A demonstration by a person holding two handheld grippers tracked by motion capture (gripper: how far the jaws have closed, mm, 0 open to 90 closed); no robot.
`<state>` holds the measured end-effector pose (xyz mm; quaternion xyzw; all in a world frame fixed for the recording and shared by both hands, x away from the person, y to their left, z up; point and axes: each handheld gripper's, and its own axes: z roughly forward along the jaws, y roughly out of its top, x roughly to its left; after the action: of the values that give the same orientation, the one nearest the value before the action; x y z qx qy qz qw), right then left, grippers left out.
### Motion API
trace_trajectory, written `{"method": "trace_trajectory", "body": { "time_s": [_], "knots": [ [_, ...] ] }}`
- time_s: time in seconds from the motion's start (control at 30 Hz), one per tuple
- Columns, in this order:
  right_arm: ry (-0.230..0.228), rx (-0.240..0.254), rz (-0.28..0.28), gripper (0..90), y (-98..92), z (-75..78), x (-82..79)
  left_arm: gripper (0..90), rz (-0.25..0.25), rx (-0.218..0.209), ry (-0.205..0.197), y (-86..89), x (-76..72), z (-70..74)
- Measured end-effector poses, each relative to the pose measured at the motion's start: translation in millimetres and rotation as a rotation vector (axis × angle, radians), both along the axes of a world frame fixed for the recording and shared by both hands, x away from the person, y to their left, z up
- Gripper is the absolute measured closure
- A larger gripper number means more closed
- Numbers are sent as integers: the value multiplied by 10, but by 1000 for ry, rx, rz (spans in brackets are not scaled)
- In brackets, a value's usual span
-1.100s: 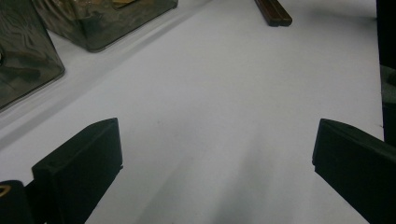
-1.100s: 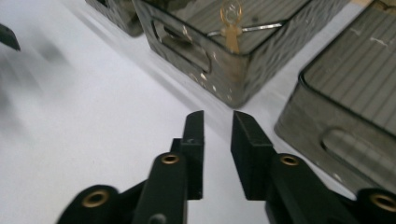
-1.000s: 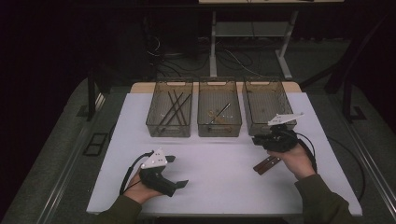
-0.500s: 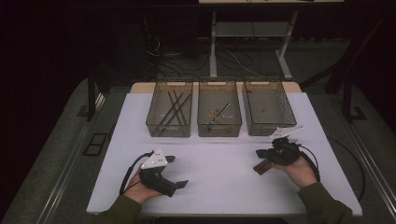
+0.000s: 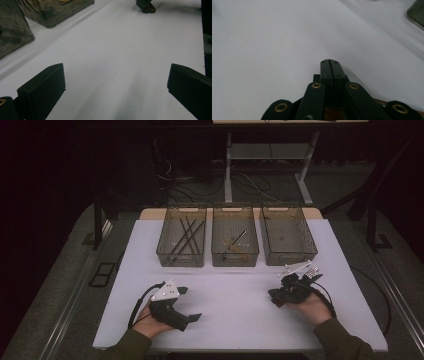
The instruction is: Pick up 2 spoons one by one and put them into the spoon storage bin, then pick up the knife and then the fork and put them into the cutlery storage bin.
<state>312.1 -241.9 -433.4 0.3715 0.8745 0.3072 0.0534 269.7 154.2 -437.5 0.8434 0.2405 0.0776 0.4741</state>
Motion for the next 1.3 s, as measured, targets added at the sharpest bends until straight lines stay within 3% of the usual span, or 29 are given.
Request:
{"method": "trace_trajectory", "body": {
  "time_s": [0.27, 0.67, 1.3],
  "knots": [
    [0, -37, 16, 897, 42, -46, -22, 2, -1, 1, -1, -4, -9, 5],
    [17, -24, 2, 897, -40, -45, -127, 3, -3, 4, -2, -13, -8, 1],
    [47, -57, 11, 897, -209, -19, -335, 2, -5, 9, 3, -13, -7, 0]
  ]
}}
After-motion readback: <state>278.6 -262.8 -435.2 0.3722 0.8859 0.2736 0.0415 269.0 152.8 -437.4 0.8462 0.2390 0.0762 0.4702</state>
